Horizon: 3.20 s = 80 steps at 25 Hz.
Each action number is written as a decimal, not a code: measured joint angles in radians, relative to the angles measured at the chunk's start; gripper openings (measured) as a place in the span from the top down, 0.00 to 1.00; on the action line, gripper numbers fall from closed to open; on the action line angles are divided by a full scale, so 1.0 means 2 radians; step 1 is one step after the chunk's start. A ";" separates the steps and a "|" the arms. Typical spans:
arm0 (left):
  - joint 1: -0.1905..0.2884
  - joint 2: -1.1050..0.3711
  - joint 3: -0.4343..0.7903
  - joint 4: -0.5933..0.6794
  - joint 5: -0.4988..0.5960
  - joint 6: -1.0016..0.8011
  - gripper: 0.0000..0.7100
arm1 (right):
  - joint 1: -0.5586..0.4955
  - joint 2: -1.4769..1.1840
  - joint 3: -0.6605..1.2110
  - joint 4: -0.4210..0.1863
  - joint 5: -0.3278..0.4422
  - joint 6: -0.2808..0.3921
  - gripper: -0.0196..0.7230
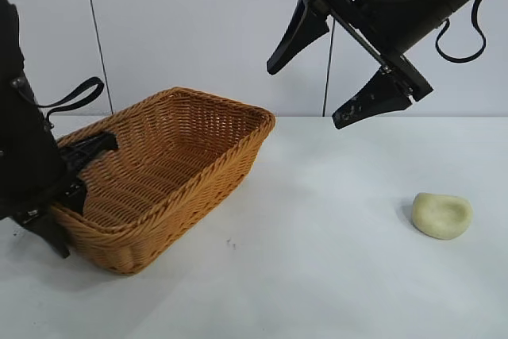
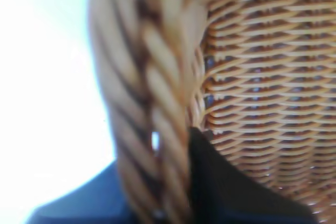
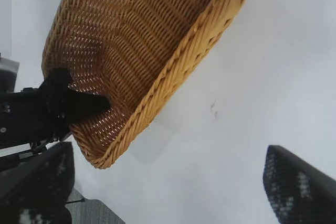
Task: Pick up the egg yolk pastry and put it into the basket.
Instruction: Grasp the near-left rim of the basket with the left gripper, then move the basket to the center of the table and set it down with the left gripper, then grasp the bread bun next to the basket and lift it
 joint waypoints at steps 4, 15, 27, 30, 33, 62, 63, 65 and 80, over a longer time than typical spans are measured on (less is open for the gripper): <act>0.039 0.000 -0.036 -0.036 0.039 0.133 0.86 | 0.000 0.000 0.000 0.000 0.000 0.000 0.04; 0.058 0.000 -0.106 -0.060 0.118 0.342 0.86 | 0.000 0.000 0.000 0.000 0.001 0.000 0.04; 0.058 0.067 -0.154 -0.055 0.176 0.405 0.86 | 0.000 0.000 0.000 0.000 0.001 0.000 0.04; 0.056 0.079 -0.171 -0.064 0.183 0.419 0.86 | 0.000 0.000 0.000 0.000 0.001 0.000 0.04; 0.044 0.090 -0.191 -0.068 0.189 0.438 0.86 | 0.000 0.000 0.000 0.000 0.001 0.000 0.04; 0.023 0.148 -0.204 -0.078 0.158 0.458 0.08 | 0.000 0.000 0.000 0.000 0.001 0.000 0.04; 0.023 0.148 -0.207 -0.078 0.167 0.458 0.06 | 0.000 0.000 0.000 0.000 0.001 0.000 0.04; 0.023 0.148 -0.221 -0.078 0.186 0.458 0.04 | 0.000 0.000 0.000 0.000 0.001 0.000 0.04; 0.023 0.103 -0.421 -0.014 0.300 0.460 0.02 | 0.000 0.000 0.000 0.000 0.001 0.000 0.04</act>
